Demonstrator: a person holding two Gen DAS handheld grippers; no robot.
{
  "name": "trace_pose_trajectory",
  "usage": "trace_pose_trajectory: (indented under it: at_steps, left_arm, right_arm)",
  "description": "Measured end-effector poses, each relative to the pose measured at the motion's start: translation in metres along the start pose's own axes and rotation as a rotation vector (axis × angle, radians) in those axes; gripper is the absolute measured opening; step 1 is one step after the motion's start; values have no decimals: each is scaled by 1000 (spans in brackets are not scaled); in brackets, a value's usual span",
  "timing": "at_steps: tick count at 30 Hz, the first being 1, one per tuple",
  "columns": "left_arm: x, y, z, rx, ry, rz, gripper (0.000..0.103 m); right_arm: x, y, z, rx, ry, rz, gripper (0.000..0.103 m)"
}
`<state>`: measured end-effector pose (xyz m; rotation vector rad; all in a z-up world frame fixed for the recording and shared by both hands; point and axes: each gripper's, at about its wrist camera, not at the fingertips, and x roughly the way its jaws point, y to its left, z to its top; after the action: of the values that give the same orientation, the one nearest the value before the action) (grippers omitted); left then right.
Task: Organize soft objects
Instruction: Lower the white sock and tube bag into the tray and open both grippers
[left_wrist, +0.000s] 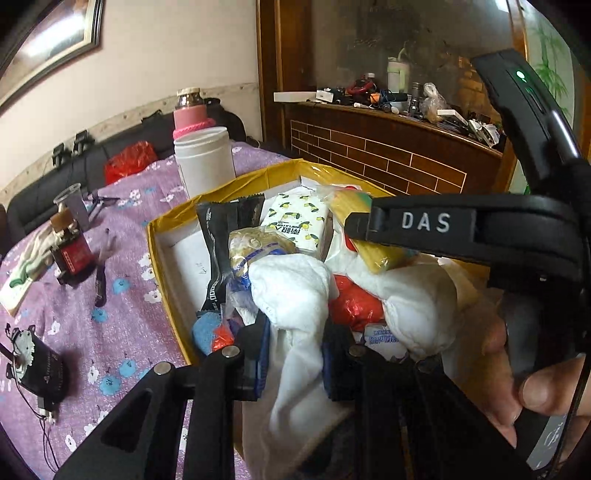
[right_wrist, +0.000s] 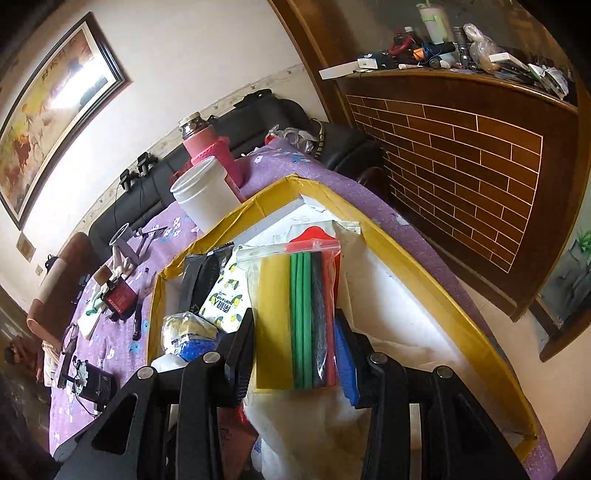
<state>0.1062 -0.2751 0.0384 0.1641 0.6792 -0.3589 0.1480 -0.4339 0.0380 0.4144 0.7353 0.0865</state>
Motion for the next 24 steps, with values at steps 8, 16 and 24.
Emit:
trace_pose_trajectory:
  at_steps: [8, 16, 24]
  left_arm:
    - [1, -3, -1, 8, -20, 13, 26]
    - [0, -10, -4, 34, -34, 23, 33]
    - [0, -10, -4, 30, -40, 18, 41]
  right_arm:
    - [2, 13, -2, -73, -6, -59, 42]
    - [5, 15, -3, -103, 4, -76, 42]
    - [5, 18, -3, -114, 2, -82, 43]
